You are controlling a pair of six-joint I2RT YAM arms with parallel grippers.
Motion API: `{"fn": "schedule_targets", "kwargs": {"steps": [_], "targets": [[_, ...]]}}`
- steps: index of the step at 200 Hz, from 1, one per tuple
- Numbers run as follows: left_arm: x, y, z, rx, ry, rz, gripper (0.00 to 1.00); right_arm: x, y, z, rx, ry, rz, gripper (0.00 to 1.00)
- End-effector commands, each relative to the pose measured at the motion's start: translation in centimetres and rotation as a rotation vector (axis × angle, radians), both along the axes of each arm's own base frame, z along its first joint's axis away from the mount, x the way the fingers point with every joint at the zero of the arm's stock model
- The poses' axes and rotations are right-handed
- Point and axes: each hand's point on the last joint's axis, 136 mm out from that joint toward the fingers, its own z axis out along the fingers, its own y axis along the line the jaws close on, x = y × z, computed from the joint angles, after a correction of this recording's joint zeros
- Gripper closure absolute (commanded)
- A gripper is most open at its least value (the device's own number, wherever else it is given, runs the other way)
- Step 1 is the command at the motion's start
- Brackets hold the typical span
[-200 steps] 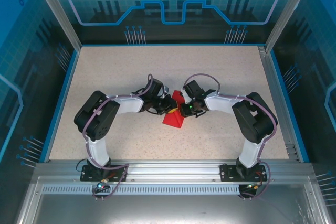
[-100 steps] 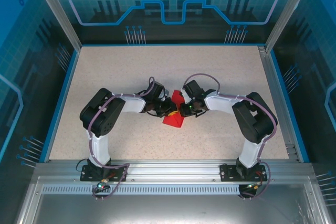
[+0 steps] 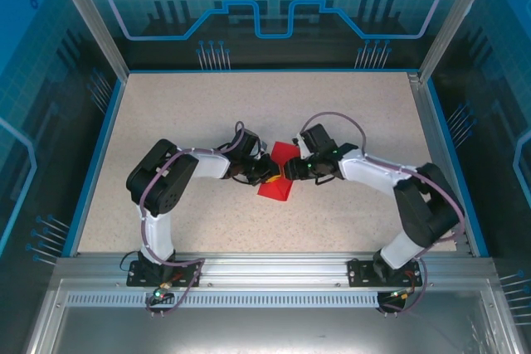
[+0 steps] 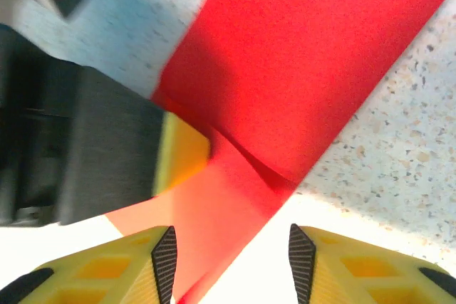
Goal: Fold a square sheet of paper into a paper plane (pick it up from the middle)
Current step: Fold the triangle a second time at the center of the table.
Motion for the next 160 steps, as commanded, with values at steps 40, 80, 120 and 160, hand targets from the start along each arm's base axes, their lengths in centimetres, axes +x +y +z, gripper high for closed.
{"fn": "schedule_targets", "kwargs": {"steps": [40,80,120,160], "targets": [[-1.2,1.1,-2.5,0.06,0.054,0.003,0.87,-4.0,5.3,-0.1,0.204,0.105,0.082,0.81],[-1.2,1.0,-2.5,0.06,0.055,0.001,0.87,-4.6,6.7,-2.3,0.188,0.162,0.095,0.84],[-1.1,1.0,-2.4,0.063,0.05,-0.003,0.87,-4.1,6.1,-3.5,0.15,0.175,0.064,0.85],[-1.2,1.1,-2.4,0.066,0.05,-0.006,0.87,-4.2,5.1,-4.6,0.117,0.203,0.048,0.85]]}}
